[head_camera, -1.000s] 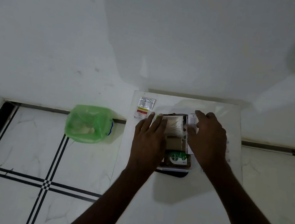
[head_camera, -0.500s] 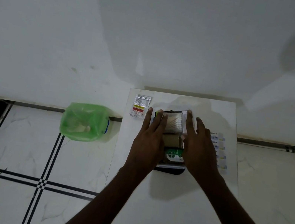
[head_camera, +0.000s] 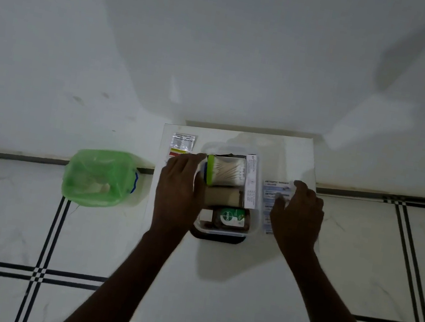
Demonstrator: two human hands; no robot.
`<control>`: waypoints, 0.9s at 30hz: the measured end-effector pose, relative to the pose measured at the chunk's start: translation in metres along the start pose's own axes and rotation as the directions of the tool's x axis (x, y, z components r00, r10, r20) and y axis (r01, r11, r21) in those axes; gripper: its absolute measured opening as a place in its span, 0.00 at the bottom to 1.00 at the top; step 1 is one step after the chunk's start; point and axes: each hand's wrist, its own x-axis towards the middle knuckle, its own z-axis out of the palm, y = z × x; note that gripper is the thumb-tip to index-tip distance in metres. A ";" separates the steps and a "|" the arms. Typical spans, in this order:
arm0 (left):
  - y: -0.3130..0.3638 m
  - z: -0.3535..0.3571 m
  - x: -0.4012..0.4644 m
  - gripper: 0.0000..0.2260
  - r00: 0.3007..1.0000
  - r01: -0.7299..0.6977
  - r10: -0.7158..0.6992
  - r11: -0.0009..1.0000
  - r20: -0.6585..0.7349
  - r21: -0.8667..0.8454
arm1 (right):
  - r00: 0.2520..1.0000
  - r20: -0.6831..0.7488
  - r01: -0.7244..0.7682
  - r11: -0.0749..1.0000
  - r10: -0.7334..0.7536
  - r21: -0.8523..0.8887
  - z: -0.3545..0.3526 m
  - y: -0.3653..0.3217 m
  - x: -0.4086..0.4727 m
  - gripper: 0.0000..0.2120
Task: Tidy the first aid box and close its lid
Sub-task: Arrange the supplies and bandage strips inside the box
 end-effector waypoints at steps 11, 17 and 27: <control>-0.001 0.013 0.006 0.14 0.989 0.089 -0.099 0.992 -0.111 -0.088 | 0.981 0.088 -0.179 0.981 0.173 0.074 0.022 0.019 0.016 0.43; -0.049 0.019 0.039 0.12 0.936 0.346 -0.342 0.938 -0.083 0.040 | 0.987 0.007 -0.158 0.962 0.161 0.222 0.019 0.022 0.019 0.28; -0.072 0.050 0.061 0.21 0.879 0.419 -0.456 0.879 0.140 0.227 | 0.998 0.016 -0.055 0.965 0.053 0.256 -0.001 0.006 0.020 0.11</control>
